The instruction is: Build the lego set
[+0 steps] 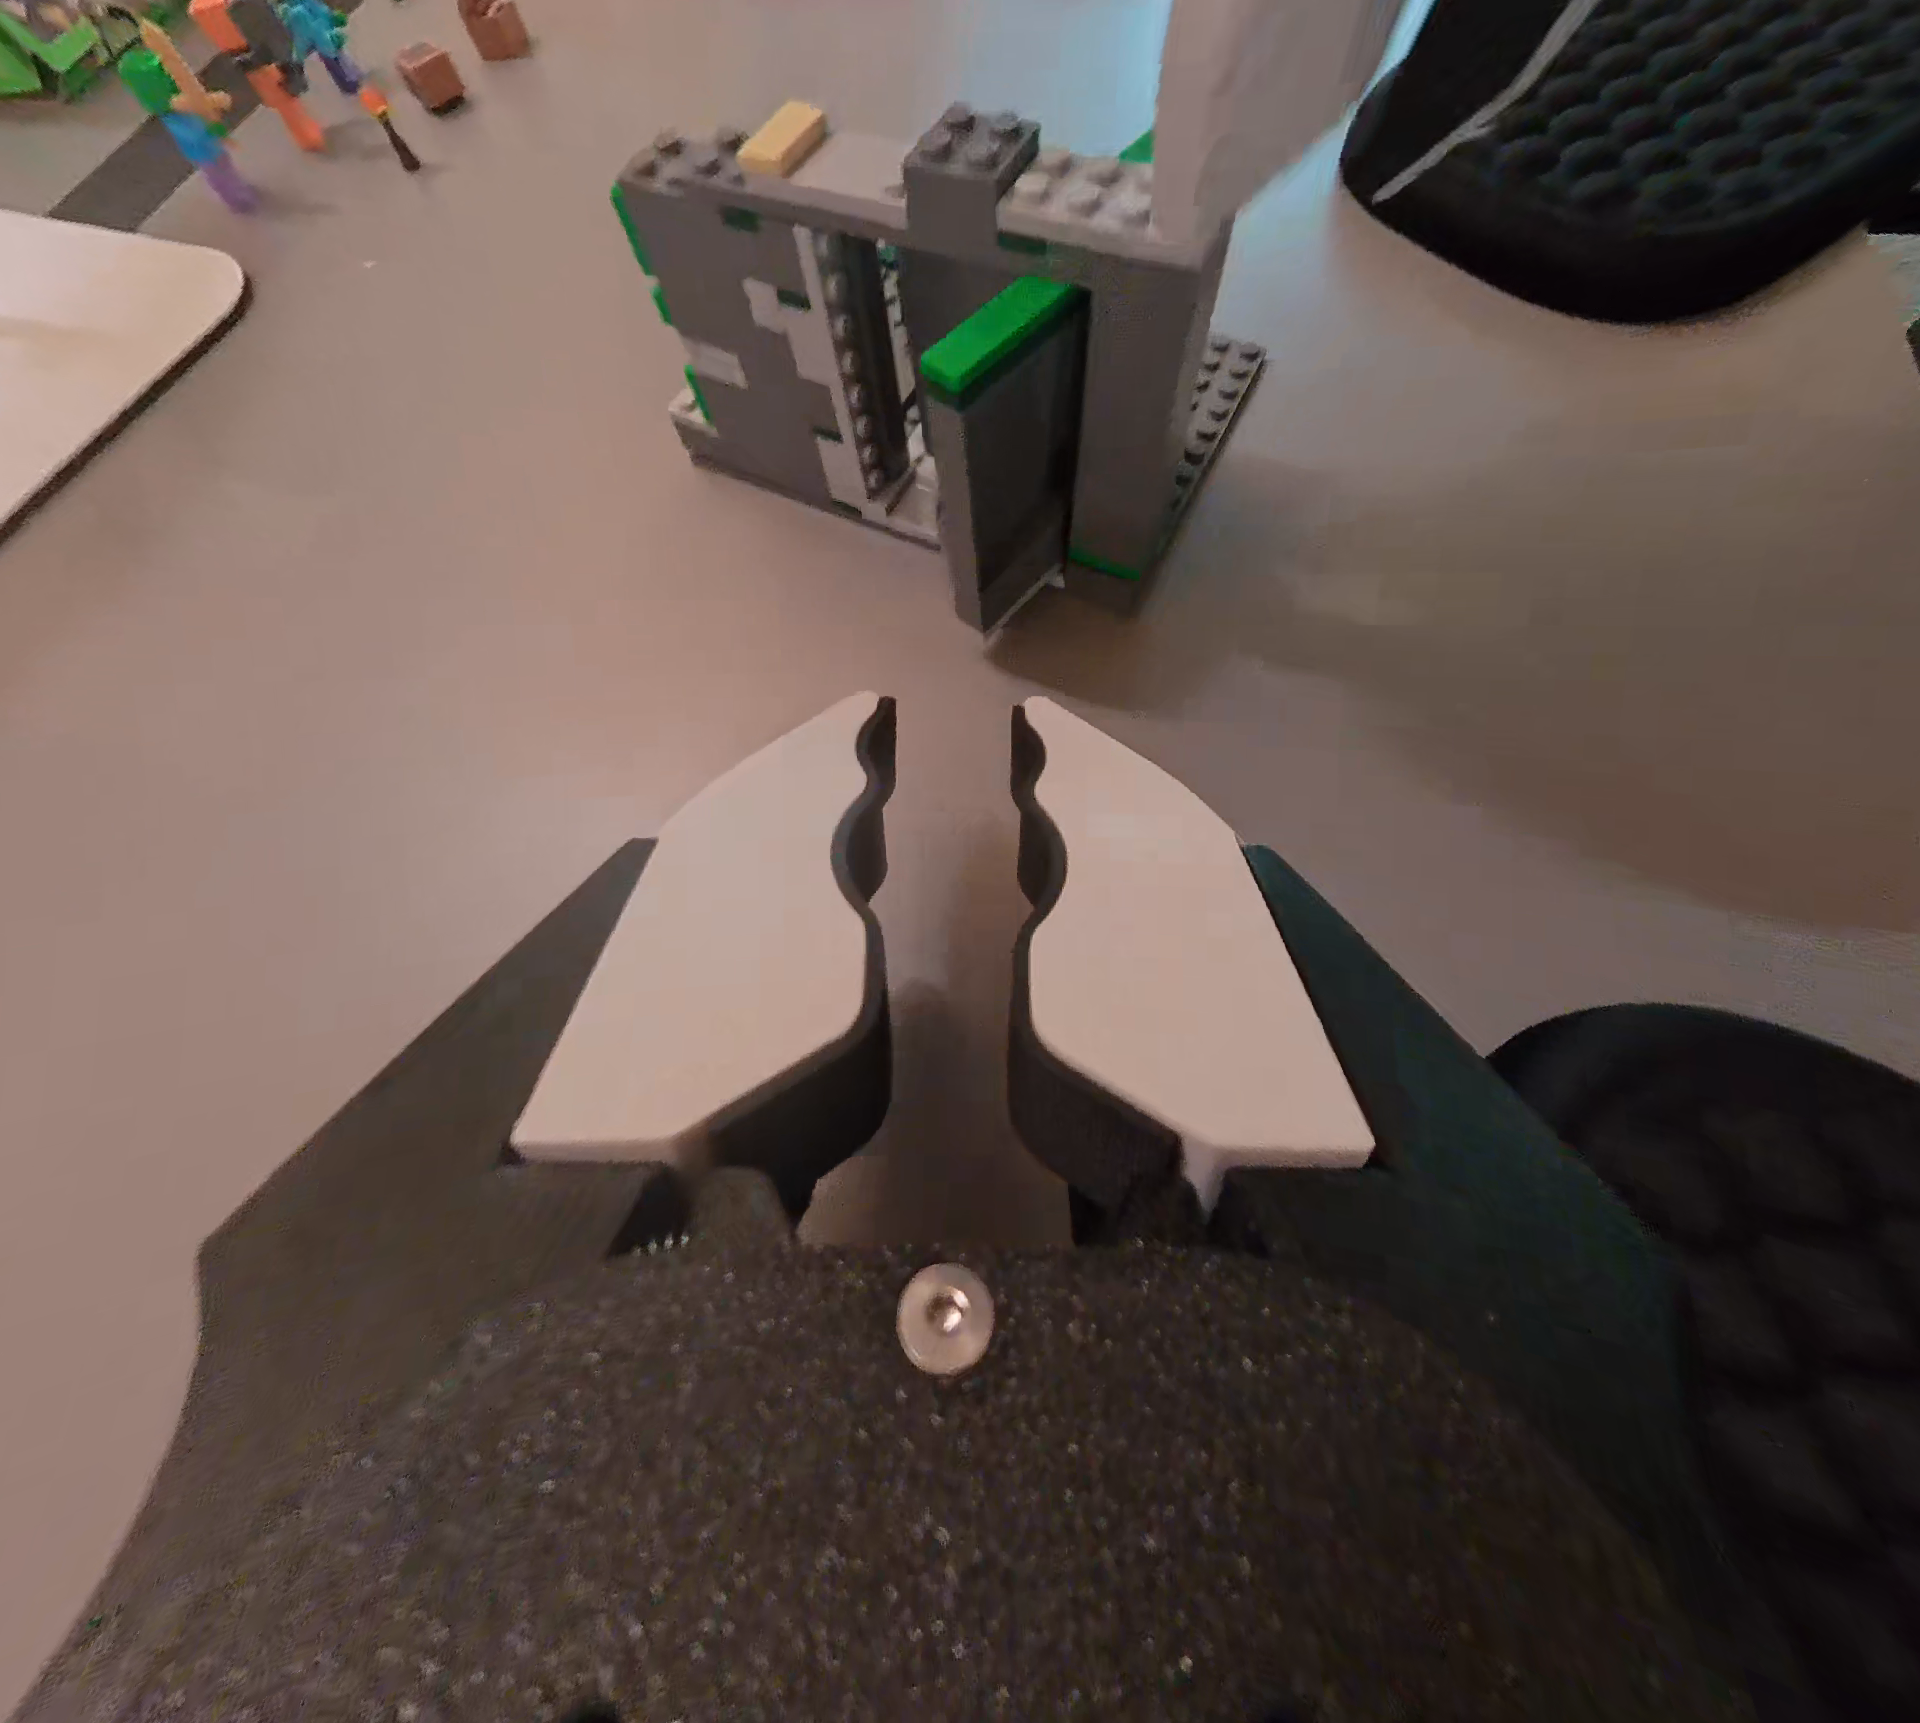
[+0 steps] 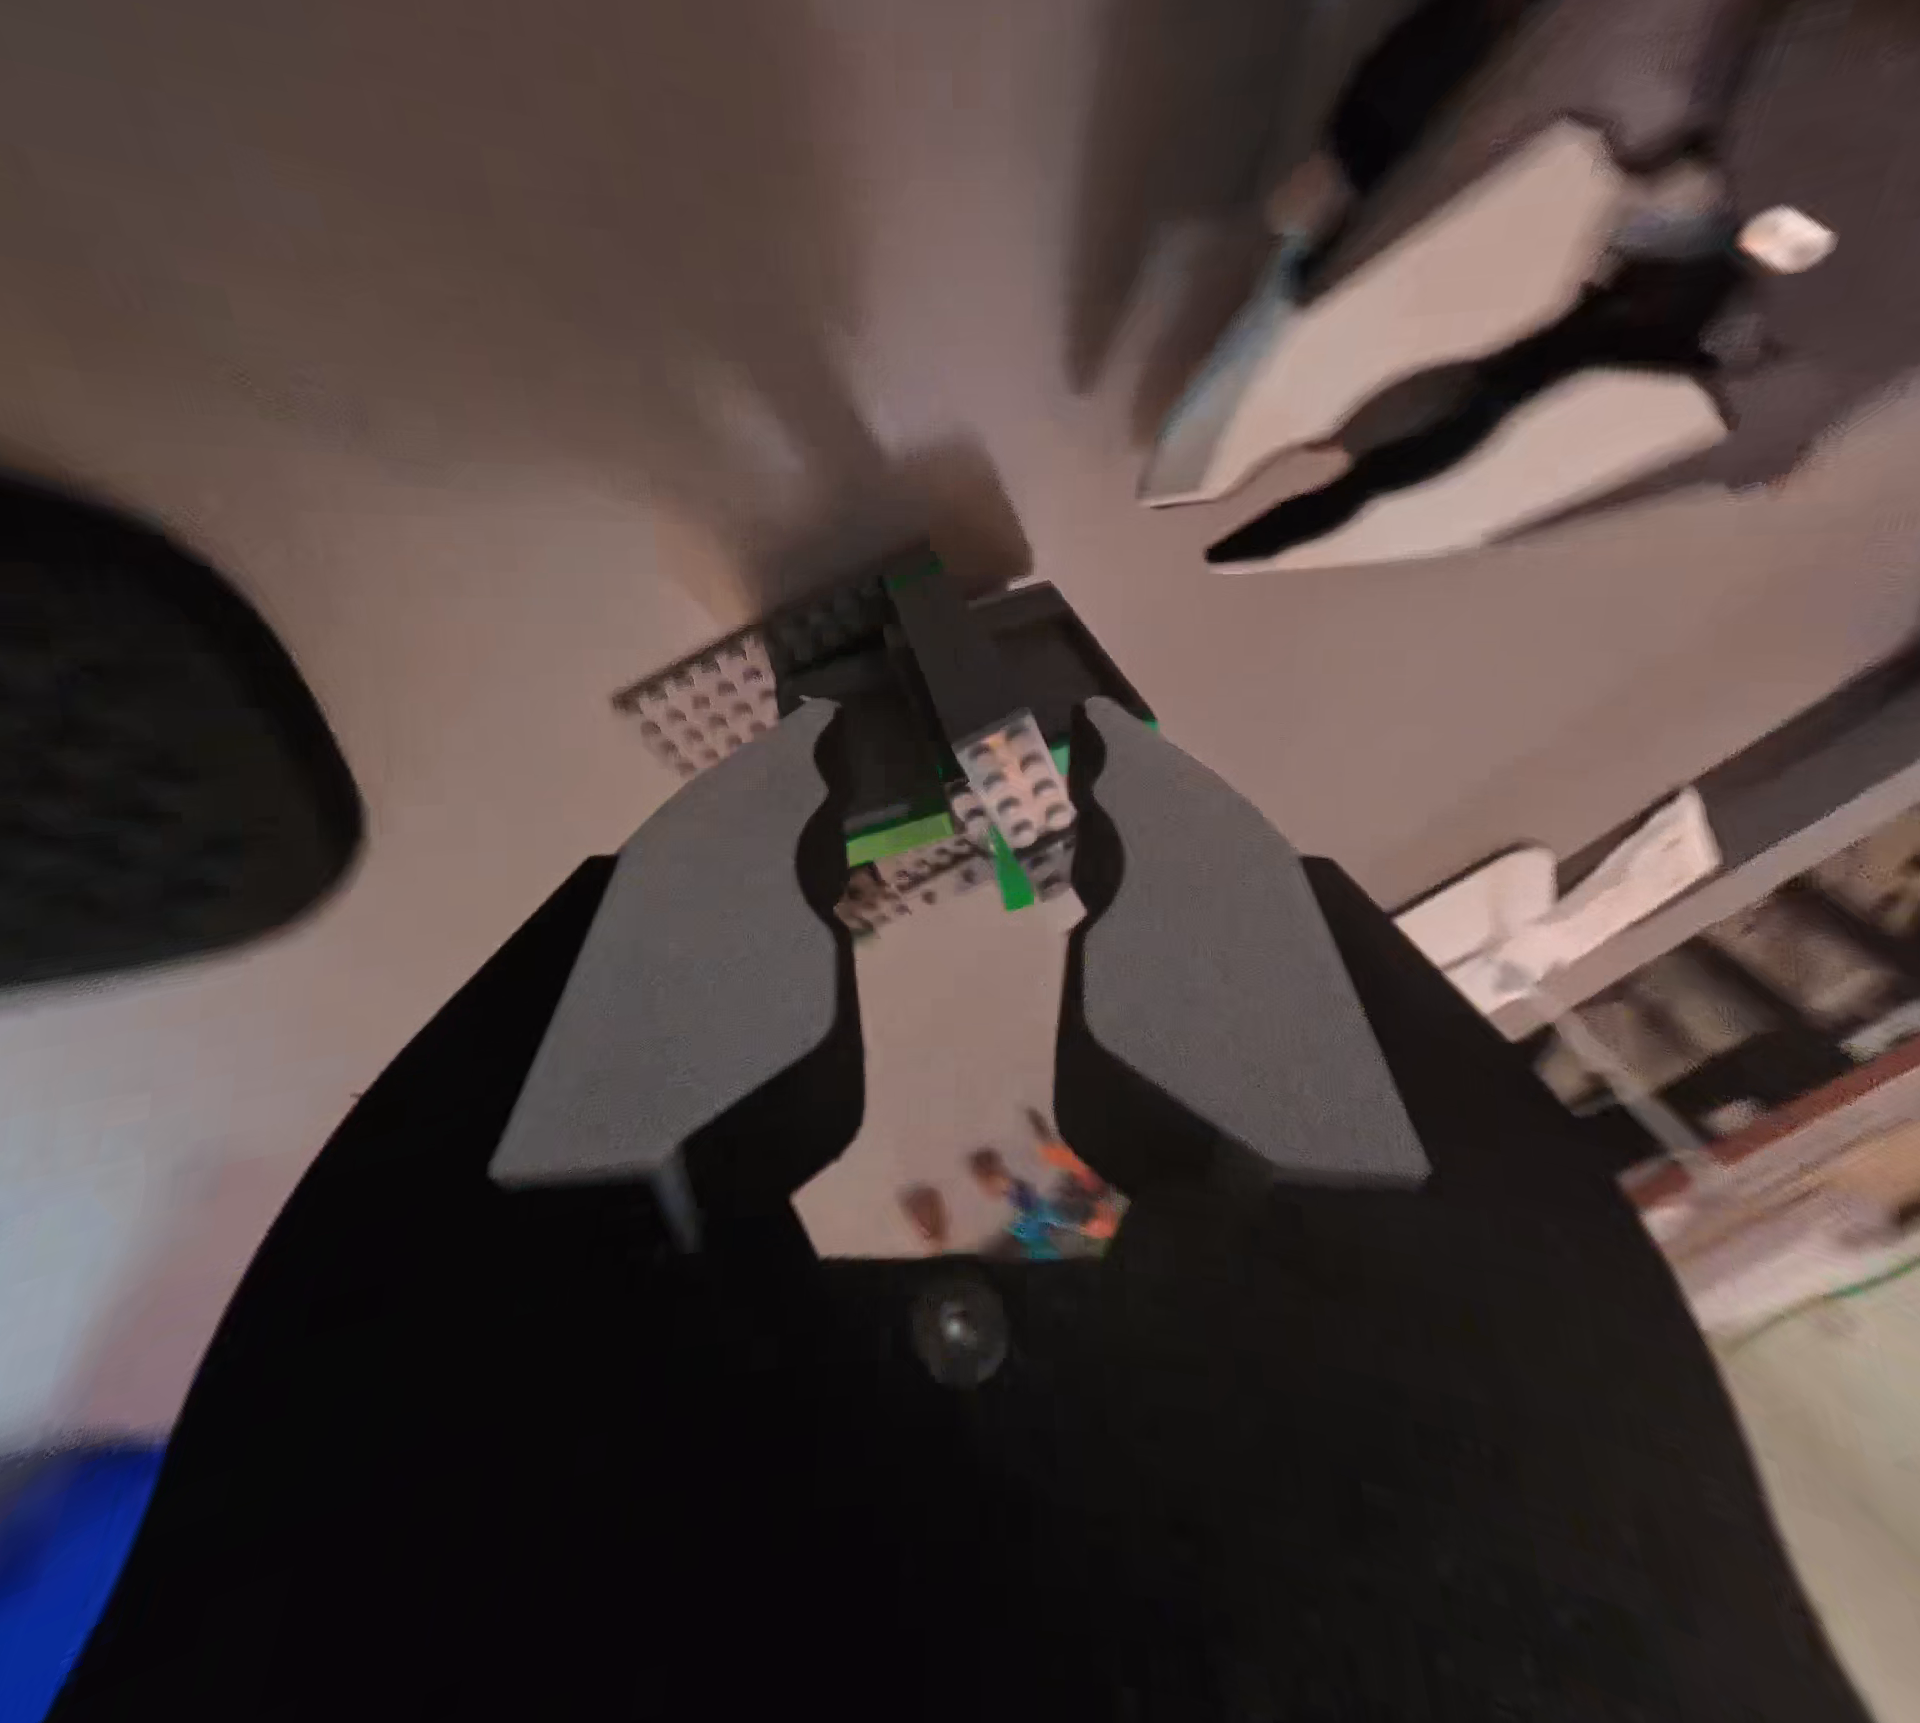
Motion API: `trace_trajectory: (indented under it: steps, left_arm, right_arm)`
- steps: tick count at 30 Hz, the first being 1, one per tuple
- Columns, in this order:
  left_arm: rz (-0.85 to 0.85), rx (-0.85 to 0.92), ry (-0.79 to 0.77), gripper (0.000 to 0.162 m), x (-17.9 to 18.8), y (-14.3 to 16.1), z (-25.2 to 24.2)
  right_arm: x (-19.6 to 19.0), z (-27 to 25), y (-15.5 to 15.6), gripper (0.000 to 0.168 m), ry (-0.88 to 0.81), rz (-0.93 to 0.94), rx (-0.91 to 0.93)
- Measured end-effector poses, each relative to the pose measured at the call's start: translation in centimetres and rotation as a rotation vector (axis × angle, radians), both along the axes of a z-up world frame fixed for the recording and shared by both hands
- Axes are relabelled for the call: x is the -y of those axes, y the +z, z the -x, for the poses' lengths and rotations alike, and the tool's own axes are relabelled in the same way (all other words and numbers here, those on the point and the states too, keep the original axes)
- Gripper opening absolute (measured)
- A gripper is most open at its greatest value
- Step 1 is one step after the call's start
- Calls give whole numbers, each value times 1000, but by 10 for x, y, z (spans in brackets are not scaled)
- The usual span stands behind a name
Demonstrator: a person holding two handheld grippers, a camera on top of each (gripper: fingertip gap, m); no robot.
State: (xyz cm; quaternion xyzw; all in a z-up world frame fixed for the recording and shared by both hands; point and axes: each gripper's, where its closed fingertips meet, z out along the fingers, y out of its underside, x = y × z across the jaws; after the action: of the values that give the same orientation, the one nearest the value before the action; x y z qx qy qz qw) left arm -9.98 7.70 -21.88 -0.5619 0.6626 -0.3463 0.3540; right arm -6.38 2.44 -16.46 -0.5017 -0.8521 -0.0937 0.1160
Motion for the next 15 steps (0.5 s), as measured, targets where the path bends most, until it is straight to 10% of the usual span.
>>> trace_trajectory:
  steps: [9,15]
  left_arm:
    - [-63,43,-9,31,2,5,-30]
    - [-93,8,-1,22,4,-1,-39]
  right_arm:
    - [10,-53,13,55,-918,42,-828]
    - [16,-49,-29,49,-1107,31,-1031]
